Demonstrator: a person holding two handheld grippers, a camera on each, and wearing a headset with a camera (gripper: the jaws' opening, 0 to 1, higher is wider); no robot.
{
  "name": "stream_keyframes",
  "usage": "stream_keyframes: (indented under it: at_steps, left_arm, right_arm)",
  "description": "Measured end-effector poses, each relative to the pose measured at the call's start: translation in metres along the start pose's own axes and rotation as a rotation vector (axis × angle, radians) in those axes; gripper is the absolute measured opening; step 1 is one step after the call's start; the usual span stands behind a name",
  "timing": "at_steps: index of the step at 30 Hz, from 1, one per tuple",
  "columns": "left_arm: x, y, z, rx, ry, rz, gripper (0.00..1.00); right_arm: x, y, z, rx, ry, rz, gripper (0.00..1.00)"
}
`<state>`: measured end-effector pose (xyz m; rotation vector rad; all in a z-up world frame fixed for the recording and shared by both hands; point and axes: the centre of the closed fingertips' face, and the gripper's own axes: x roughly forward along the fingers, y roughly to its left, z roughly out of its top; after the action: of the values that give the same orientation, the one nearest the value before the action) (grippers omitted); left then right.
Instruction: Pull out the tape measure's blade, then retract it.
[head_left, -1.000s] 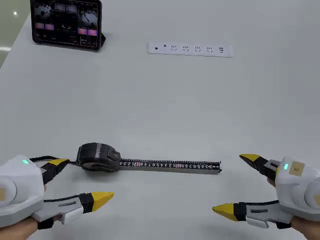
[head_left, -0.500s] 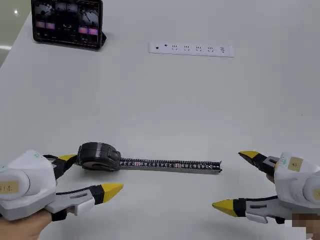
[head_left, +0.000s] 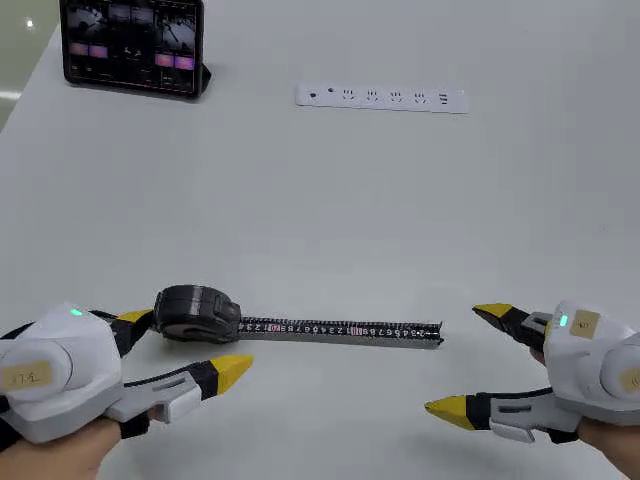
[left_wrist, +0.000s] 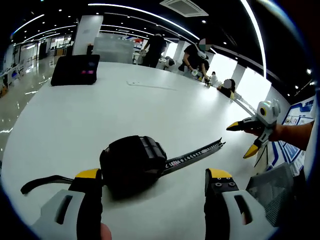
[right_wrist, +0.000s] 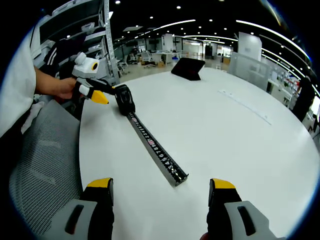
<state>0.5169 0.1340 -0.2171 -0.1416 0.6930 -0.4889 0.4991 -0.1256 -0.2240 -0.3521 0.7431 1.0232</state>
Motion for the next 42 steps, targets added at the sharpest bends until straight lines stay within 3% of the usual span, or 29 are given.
stream_keyframes:
  at_steps: [6,24,36,42]
  left_arm:
    - [0.003,0.004,0.003,-0.034,-0.009,0.045,0.79]
    - [0.011,0.013,0.005,-0.065,-0.017,0.148,0.74]
    - [0.016,0.019,0.004,-0.054,-0.012,0.232,0.68]
    - [0.016,0.025,0.005,-0.083,-0.019,0.261,0.65]
  right_arm:
    - [0.003,-0.004,0.003,-0.030,0.013,0.031,0.72]
    - [0.008,-0.012,0.003,-0.112,0.072,0.122,0.53]
    - [0.014,-0.019,0.002,-0.148,0.102,0.144,0.48]
    - [0.017,-0.023,0.000,-0.160,0.113,0.148,0.44]
